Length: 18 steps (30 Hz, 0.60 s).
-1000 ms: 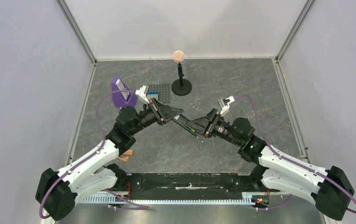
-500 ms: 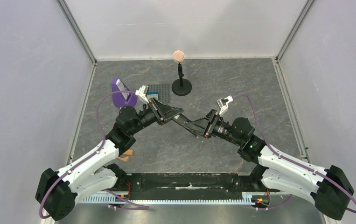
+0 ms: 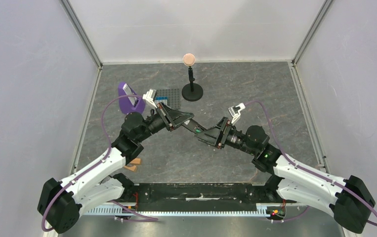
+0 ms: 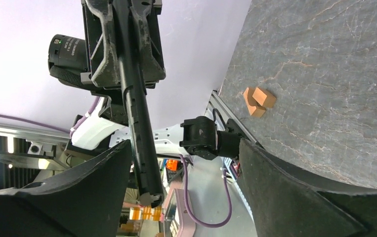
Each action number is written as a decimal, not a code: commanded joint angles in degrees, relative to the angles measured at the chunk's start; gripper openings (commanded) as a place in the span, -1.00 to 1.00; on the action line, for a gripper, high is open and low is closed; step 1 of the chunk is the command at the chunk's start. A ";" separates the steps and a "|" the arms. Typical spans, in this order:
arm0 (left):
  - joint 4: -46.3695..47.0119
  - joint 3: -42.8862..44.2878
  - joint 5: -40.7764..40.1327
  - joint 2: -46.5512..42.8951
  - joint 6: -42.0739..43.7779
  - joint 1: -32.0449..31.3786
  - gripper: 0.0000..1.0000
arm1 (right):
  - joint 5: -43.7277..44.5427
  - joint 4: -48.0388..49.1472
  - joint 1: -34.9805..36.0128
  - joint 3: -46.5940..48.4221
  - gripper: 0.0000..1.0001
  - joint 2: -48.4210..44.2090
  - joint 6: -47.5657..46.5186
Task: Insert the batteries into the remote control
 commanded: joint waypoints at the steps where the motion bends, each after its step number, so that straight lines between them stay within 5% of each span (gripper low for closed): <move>1: 2.49 1.78 1.92 -0.58 3.17 0.22 -0.96 | -1.25 1.36 0.21 1.81 0.68 -1.98 -2.43; 11: 4.63 0.38 4.55 -0.99 6.46 0.24 -0.96 | -0.37 1.14 0.17 2.18 0.72 -2.87 -3.19; 18: 4.31 -0.11 5.11 -1.33 7.21 0.24 -0.96 | -0.15 4.99 0.16 -0.17 0.42 -2.94 -1.29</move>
